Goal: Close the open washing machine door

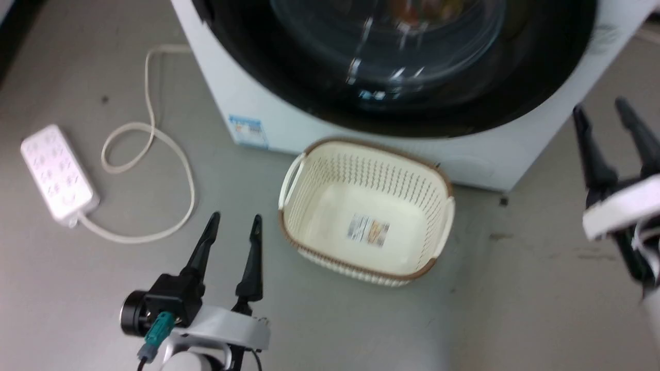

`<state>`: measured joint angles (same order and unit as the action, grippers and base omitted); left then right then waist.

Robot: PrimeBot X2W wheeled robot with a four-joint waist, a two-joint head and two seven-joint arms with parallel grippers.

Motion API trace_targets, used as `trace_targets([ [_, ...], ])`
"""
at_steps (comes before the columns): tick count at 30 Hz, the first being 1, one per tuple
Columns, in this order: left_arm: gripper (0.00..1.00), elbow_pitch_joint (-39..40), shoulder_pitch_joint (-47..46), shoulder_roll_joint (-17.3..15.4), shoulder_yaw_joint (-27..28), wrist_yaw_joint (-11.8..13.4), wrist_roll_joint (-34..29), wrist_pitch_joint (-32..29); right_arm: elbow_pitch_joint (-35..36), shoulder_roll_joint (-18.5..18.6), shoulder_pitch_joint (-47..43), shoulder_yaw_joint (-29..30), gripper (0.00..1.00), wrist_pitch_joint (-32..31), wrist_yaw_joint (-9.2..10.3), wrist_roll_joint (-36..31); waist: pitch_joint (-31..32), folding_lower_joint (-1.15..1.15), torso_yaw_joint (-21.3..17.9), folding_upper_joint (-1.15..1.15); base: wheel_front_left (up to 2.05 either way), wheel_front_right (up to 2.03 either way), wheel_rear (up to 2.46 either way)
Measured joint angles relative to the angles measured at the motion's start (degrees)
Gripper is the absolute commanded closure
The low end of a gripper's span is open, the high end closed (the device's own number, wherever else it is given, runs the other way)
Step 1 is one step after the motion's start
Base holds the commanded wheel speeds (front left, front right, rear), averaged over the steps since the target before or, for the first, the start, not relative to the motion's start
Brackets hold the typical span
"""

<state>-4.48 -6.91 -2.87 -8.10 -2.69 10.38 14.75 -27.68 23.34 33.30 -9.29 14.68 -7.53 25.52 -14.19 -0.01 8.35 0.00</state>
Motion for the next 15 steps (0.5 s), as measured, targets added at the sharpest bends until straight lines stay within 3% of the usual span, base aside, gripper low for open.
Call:
trace_targets([
  [3, 0.0, -0.5, 1.2, 0.0, 1.4, 0.0, 0.4, 0.0, 7.1, -2.7, -6.7, 4.5, 0.0, 0.1, 0.0, -4.8, 3.1, -0.01, -1.4, 0.0, 0.0, 0.0, 0.0],
  [8, 0.0, -1.0, 2.8, 0.0, 2.1, -0.4, 0.3, 0.0, 17.5, -11.0, -19.0, 12.3, 0.0, 0.1, 0.0, -9.9, 7.1, -0.01, -3.8, 0.0, 0.0, 0.0, 0.0],
  [11, 0.0, -1.2, 3.3, 0.0, 2.4, -0.5, 0.3, 0.0, 21.2, -15.3, -24.0, 14.3, 0.0, 0.1, 0.01, -11.7, 8.6, 0.0, -5.1, 0.0, 0.0, 0.0, 0.0],
  [15, 0.0, -2.4, 3.8, 0.0, 2.9, -0.5, 0.1, 0.0, 24.1, -18.1, -29.3, 14.1, 0.0, 0.1, 0.01, -13.8, 9.9, 0.0, -6.3, 0.0, 0.0, 0.0, 0.0],
])
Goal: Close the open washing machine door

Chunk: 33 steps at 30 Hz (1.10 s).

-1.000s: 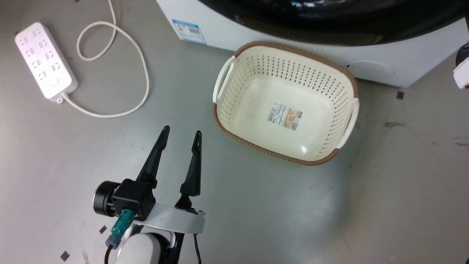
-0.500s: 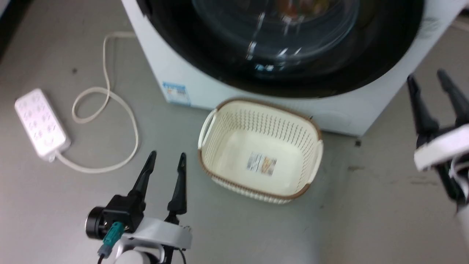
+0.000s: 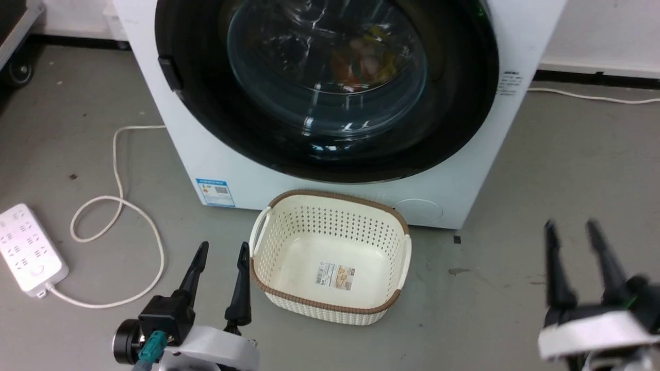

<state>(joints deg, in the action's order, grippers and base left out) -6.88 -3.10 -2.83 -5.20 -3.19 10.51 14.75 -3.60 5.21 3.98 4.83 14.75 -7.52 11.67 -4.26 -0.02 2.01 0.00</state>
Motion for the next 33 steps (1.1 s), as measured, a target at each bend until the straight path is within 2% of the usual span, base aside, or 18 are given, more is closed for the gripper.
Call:
trace_targets([
  [5, 0.0, -1.6, 0.0, 0.0, -0.2, -0.1, -0.7, 0.0, 0.0, -1.3, -4.8, -0.6, 0.0, 0.0, 0.0, -1.3, 0.5, 0.01, -0.3, 0.0, 0.0, 0.0, 0.0],
  [12, 0.0, -2.2, 0.0, 0.0, -0.4, 0.0, -0.9, 0.0, -0.3, -1.7, -5.8, -0.4, 0.0, 0.0, 0.0, -1.2, 0.7, 0.02, -0.6, 0.0, 0.0, 0.0, 0.0],
  [13, 1.0, -2.3, 0.0, 0.0, -0.4, 0.0, -0.9, -0.1, -0.3, -1.7, -5.8, -0.5, 1.0, 0.0, 0.0, -1.2, 0.7, 0.02, -0.6, 0.0, 0.0, 0.0, 0.0],
  [33, 1.0, -1.5, 0.0, 0.0, 0.2, 0.1, -1.4, -1.7, -0.1, -1.7, -5.7, -0.9, 1.0, -1.6, -0.01, -2.2, 1.2, 0.02, -0.8, 0.0, 0.0, 0.0, 0.0],
])
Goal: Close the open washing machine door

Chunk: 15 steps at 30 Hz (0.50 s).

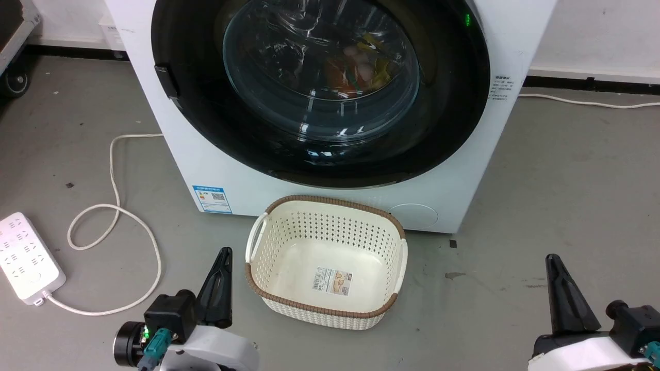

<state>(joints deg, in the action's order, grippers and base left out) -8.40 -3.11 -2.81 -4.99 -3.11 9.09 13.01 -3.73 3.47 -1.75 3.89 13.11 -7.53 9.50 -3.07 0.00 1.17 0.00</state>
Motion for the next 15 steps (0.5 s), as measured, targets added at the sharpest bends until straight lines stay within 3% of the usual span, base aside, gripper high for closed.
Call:
trace_targets([
  [15, 1.0, 1.2, 0.0, 0.0, 0.5, 0.4, -1.5, -1.7, 0.4, 0.0, 0.0, -0.5, 1.0, -1.9, 0.0, -1.2, 0.4, 0.0, -0.2, 0.0, 0.0, 0.0, 0.0],
])
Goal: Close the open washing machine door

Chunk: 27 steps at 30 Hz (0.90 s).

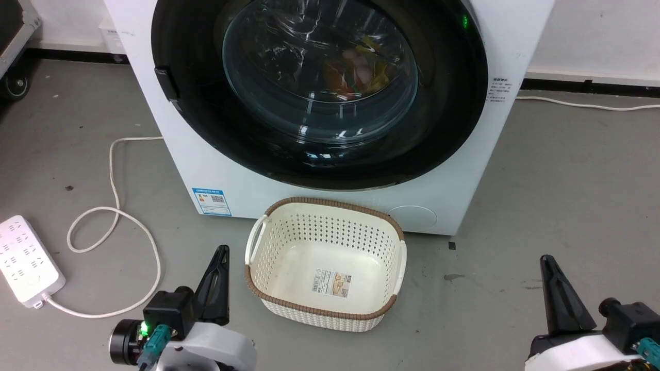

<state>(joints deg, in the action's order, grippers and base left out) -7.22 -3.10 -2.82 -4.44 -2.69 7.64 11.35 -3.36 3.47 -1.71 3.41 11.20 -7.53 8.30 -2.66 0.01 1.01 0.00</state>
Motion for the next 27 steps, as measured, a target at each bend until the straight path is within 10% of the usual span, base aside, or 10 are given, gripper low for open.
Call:
trace_targets([
  [27, 1.0, 2.0, 0.8, 0.0, 1.3, 0.7, -2.0, -3.3, 0.7, 0.0, 0.2, -0.9, 1.0, -3.1, 0.0, -2.1, 0.7, 0.0, -0.3, 0.0, 0.0, 0.0, 0.0],
])
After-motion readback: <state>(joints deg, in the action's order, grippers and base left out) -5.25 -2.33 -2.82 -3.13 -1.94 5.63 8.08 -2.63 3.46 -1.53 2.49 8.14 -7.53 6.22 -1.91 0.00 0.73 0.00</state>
